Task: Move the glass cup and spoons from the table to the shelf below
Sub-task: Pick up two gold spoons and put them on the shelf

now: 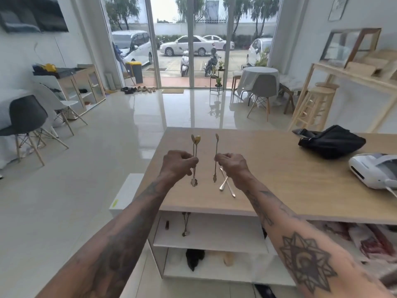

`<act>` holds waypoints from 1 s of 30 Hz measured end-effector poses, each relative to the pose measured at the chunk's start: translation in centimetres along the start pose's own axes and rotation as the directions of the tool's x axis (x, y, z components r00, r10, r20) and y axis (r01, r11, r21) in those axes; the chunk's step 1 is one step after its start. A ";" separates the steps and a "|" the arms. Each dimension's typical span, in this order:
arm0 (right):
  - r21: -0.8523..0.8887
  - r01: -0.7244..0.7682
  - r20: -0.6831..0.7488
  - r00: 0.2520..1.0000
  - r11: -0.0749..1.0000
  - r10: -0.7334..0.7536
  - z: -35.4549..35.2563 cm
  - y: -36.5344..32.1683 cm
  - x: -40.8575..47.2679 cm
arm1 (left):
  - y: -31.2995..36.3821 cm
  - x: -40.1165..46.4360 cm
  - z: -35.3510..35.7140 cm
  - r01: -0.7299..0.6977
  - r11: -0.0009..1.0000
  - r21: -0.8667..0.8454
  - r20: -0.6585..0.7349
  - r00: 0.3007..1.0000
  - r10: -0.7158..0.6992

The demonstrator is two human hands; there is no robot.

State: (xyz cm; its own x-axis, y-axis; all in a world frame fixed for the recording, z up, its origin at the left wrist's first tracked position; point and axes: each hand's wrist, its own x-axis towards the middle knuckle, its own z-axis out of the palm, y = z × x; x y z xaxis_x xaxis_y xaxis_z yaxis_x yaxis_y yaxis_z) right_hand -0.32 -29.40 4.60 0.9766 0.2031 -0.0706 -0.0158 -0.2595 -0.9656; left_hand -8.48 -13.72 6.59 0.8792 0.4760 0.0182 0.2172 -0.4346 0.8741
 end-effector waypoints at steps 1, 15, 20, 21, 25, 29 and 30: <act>0.006 -0.027 0.009 1.000 1.000 0.027 0.1 1.3 -1.1 | -1.0 -1.1 0.6 0.015 1.000 0.016 0.005 1.000 -0.015; -0.227 -0.276 0.229 0.917 0.934 0.327 6.0 21.7 -9.0 | -22.8 -10.3 7.6 0.369 0.920 0.135 0.186 0.902 -0.389; -0.262 -0.449 0.134 0.860 0.854 0.493 9.1 27.4 -4.8 | -29.2 -6.4 9.2 0.473 0.871 0.129 0.208 0.846 -0.490; -0.267 -0.478 0.114 0.847 0.837 0.520 9.8 28.4 -3.4 | -30.2 -5.1 9.7 0.474 0.871 0.127 0.212 0.845 -0.491; -0.253 -0.540 0.097 0.812 0.803 0.576 12.9 32.3 2.3 | -34.4 0.7 11.9 0.514 0.835 0.194 0.209 0.810 -0.547; -0.286 -0.592 0.073 0.770 0.753 0.634 16.1 36.1 7.5 | -38.8 6.5 15.4 0.521 0.813 0.261 0.217 0.789 -0.575; -0.297 -0.600 0.073 0.762 0.743 0.644 16.7 36.9 8.5 | -39.8 7.6 16.3 0.503 0.820 0.273 0.221 0.797 -0.562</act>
State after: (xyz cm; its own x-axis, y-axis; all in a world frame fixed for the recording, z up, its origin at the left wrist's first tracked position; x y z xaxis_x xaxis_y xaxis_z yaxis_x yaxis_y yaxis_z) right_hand 3.79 -21.44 -35.81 0.7181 0.0562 -0.6937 -0.5336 -0.5954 -0.6006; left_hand -3.53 -5.31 -35.94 0.6722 0.4550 -0.5841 0.7361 -0.3256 0.5934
